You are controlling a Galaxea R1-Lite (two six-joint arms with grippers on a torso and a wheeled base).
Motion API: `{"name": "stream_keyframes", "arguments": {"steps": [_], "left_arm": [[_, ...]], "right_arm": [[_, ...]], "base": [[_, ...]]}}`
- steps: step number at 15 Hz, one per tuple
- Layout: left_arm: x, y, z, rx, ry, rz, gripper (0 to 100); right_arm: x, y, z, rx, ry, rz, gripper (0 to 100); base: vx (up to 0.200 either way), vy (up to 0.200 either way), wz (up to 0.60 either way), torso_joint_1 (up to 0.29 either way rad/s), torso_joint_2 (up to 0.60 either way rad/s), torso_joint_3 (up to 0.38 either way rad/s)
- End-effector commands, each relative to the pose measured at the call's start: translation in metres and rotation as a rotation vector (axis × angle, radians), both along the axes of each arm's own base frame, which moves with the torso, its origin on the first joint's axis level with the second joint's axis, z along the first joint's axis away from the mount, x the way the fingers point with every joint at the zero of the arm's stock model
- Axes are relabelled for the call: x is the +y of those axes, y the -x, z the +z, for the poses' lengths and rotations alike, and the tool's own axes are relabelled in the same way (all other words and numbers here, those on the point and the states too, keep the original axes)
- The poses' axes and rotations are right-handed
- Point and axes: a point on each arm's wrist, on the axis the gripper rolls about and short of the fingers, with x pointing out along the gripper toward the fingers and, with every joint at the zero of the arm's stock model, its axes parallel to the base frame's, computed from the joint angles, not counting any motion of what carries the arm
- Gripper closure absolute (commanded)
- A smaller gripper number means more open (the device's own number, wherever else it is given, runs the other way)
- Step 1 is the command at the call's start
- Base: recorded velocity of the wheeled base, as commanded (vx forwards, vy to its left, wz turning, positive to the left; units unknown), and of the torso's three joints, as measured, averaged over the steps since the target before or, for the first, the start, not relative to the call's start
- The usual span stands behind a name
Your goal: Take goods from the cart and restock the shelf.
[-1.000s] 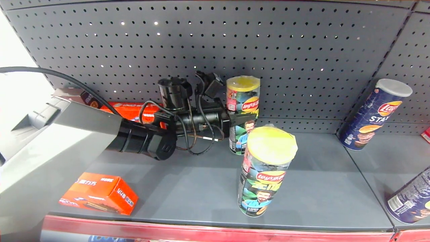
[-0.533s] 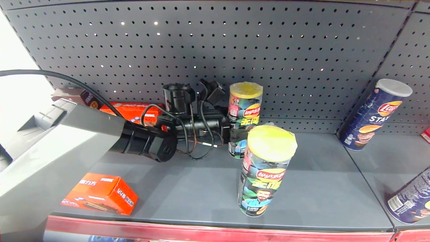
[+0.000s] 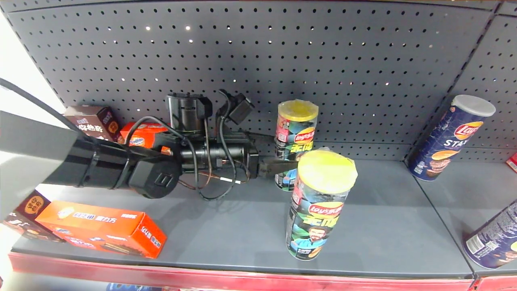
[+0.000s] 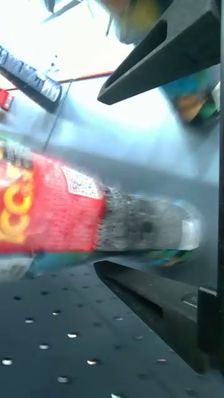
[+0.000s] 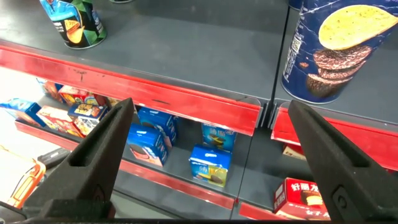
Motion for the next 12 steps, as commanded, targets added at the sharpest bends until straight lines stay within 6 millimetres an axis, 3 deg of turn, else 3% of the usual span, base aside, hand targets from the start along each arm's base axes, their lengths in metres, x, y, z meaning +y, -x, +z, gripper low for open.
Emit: {"name": "stream_keyframes", "arguments": {"steps": [1, 12], "left_arm": [[0.0063, 0.0147, 0.0197, -0.041, -0.016, 0.06, 0], [0.0036, 0.0195, 0.0187, -0.114, -0.121, 0.273, 0]], "right_arm": [[0.0, 0.0, 0.0002, 0.001, 0.001, 0.001, 0], [0.0, 0.0, 0.0002, 0.001, 0.001, 0.001, 0]], "base": [[0.0, 0.0, 0.0, 0.0, 0.0, 0.0], [0.0, 0.0, 0.0, 0.0, 0.0, 0.0]]}}
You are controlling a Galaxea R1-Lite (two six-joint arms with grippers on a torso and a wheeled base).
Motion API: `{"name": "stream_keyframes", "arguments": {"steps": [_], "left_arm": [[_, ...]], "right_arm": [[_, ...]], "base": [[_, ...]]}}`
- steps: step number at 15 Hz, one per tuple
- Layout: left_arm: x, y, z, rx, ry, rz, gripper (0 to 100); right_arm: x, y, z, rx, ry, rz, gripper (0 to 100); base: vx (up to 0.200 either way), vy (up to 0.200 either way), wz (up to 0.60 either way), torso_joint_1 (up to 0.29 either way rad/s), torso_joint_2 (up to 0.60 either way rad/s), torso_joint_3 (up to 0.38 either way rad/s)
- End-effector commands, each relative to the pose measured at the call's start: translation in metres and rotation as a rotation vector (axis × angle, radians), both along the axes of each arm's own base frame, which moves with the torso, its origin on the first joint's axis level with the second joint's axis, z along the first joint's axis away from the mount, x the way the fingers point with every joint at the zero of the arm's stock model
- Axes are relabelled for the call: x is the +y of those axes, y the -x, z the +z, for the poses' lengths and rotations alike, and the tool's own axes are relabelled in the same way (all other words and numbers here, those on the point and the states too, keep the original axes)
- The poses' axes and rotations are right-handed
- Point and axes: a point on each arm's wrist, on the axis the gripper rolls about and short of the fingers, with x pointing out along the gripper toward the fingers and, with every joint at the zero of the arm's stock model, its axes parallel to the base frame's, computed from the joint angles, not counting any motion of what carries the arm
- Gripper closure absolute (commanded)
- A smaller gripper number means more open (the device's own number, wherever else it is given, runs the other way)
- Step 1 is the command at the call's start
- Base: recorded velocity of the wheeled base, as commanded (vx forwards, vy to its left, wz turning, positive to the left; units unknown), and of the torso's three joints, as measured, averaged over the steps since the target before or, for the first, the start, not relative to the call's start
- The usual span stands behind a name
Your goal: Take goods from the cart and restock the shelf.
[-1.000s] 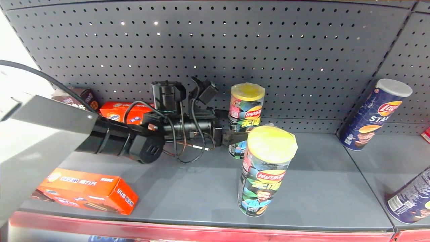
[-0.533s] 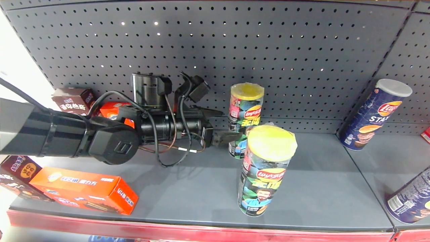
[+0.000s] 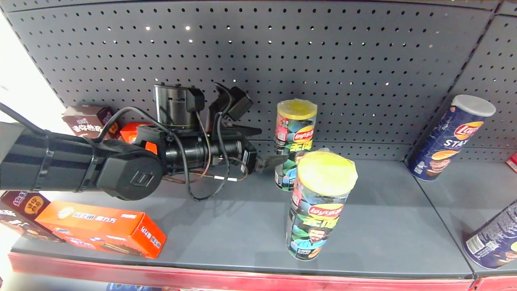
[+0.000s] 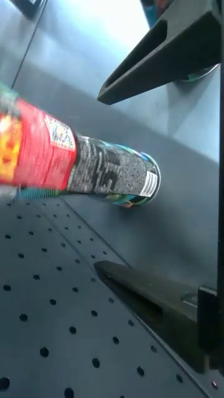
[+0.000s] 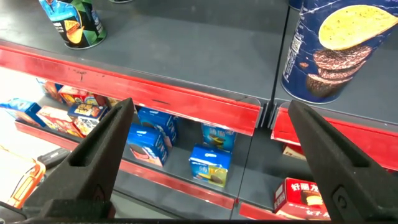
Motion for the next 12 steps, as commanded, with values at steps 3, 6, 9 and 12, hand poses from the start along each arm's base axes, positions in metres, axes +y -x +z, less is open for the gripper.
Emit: {"name": "stream_keyframes", "arguments": {"steps": [3, 6, 9, 12], "left_arm": [[-0.002, -0.003, 0.001, -0.014, -0.003, 0.044, 0], [0.0, -0.008, 0.003, -0.025, -0.005, 0.085, 0], [-0.001, -0.013, 0.006, -0.042, -0.001, 0.118, 0], [-0.003, -0.019, 0.005, -0.053, -0.002, 0.153, 0]], "right_arm": [[0.0, 0.0, 0.0, 0.001, 0.001, 0.001, 0], [0.0, 0.0, 0.0, 0.001, 0.001, 0.001, 0], [0.0, 0.0, 0.0, 0.0, 0.001, 0.001, 0], [0.0, 0.0, 0.0, 0.001, 0.001, 0.001, 0]], "base": [[0.0, 0.0, 0.0, 0.0, 0.0, 0.0], [0.0, 0.0, 0.0, 0.0, 0.0, 0.0], [0.0, 0.0, 0.0, 0.0, 0.0, 0.0], [0.0, 0.0, 0.0, 0.0, 0.0, 0.0]]}}
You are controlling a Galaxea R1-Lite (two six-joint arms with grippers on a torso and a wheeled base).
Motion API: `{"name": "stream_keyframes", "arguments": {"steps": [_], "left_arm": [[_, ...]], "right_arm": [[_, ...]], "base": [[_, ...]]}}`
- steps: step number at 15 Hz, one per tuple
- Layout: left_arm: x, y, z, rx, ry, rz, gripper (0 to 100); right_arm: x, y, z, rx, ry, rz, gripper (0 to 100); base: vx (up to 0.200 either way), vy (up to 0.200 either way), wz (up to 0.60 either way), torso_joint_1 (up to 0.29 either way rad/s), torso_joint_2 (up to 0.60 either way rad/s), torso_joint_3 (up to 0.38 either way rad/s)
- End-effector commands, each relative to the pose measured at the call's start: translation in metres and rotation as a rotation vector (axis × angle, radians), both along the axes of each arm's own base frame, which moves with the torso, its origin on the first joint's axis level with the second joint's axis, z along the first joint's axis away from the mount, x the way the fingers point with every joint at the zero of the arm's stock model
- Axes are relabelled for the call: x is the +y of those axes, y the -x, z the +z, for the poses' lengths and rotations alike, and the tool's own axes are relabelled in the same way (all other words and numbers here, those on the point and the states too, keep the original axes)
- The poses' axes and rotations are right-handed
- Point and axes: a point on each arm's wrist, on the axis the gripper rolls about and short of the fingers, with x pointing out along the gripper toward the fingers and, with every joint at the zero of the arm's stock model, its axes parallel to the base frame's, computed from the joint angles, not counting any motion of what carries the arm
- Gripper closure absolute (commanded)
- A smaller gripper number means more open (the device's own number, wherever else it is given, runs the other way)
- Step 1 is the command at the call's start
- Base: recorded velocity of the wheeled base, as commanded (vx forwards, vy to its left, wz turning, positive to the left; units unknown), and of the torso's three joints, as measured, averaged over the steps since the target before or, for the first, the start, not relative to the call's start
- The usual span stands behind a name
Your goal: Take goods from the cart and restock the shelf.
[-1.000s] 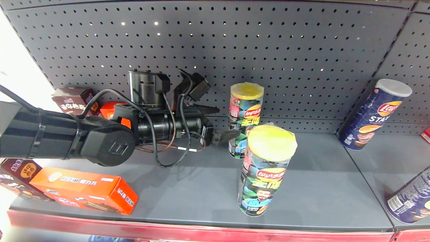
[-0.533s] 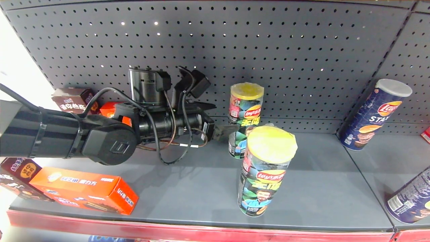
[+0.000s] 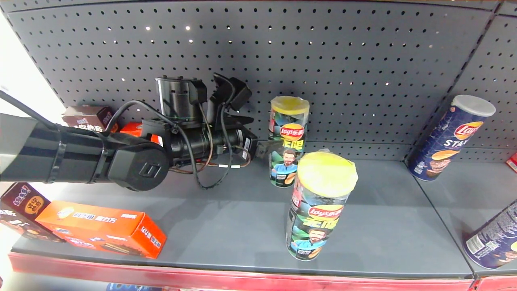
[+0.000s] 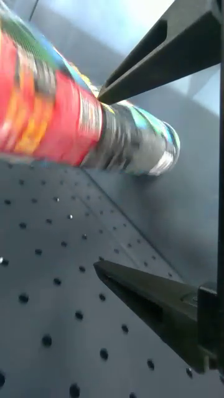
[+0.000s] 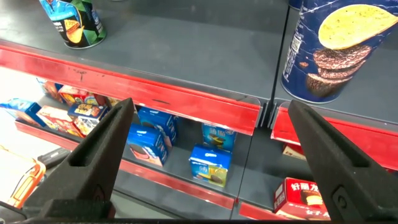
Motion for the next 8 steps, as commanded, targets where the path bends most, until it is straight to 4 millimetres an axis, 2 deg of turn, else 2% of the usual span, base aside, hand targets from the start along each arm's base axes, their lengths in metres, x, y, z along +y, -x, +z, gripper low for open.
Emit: {"name": "stream_keyframes", "arguments": {"steps": [1, 5, 8], "left_arm": [[-0.001, -0.004, -0.002, -0.001, -0.002, 0.007, 0], [0.0, -0.003, -0.007, 0.014, -0.012, 0.008, 0], [0.004, 0.007, -0.006, 0.023, -0.016, 0.01, 0]], "right_arm": [[0.0, 0.0, 0.0, 0.0, 0.001, 0.001, 0], [0.0, 0.0, 0.0, 0.0, 0.001, 0.001, 0], [0.0, 0.0, 0.0, -0.001, 0.0, 0.001, 0]], "base": [[0.0, 0.0, 0.0, 0.0, 0.0, 0.0], [0.0, 0.0, 0.0, 0.0, 0.0, 0.0], [0.0, 0.0, 0.0, 0.0, 0.0, 0.0]]}}
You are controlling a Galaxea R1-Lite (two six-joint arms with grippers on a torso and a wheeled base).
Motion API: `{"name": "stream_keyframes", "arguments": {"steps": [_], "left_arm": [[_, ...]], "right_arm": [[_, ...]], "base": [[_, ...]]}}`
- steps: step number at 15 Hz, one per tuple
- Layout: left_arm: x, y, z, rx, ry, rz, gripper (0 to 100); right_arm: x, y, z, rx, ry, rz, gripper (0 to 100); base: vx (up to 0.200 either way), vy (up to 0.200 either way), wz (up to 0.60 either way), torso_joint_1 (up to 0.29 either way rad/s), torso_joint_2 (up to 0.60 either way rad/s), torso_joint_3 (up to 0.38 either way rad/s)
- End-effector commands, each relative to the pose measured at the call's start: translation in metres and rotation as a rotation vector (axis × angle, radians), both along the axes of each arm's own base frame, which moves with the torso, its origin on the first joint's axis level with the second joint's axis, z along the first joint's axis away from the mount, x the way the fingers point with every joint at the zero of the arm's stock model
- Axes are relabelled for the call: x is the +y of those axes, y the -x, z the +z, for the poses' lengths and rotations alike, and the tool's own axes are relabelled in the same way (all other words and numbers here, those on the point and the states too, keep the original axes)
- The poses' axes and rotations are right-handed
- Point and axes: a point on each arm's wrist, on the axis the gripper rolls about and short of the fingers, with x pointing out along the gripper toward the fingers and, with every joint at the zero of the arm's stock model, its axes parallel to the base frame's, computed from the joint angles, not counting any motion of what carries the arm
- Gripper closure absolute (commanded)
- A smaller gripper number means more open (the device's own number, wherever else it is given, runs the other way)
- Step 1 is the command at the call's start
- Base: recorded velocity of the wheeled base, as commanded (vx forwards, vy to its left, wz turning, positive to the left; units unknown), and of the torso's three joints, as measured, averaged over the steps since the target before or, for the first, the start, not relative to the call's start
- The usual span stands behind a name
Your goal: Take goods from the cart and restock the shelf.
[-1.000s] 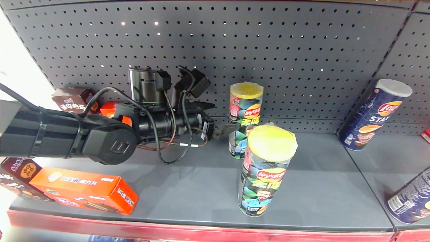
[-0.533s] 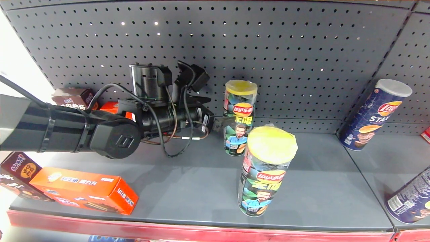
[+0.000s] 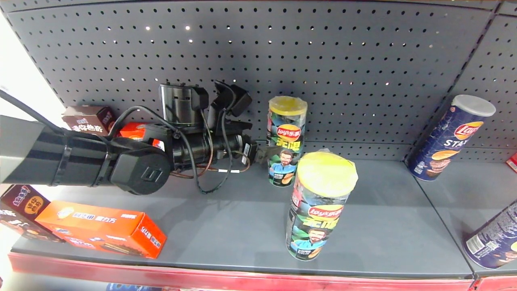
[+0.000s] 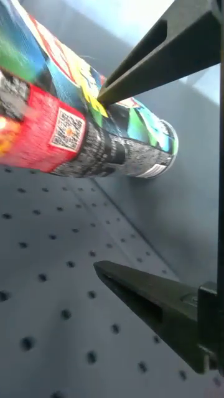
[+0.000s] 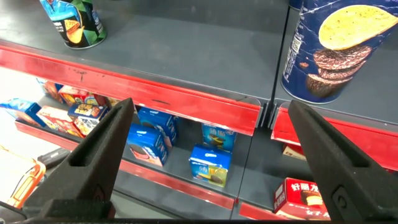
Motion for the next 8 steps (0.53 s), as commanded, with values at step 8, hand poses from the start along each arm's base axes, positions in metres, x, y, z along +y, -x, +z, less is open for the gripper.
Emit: {"name": "stream_keyframes", "arguments": {"steps": [8], "left_arm": [[0.022, 0.044, -0.014, -0.037, -0.02, 0.151, 0]], "right_arm": [[0.0, 0.0, 0.0, 0.003, 0.001, 0.001, 0]], "base": [[0.0, 0.0, 0.0, 0.0, 0.0, 0.0]]}}
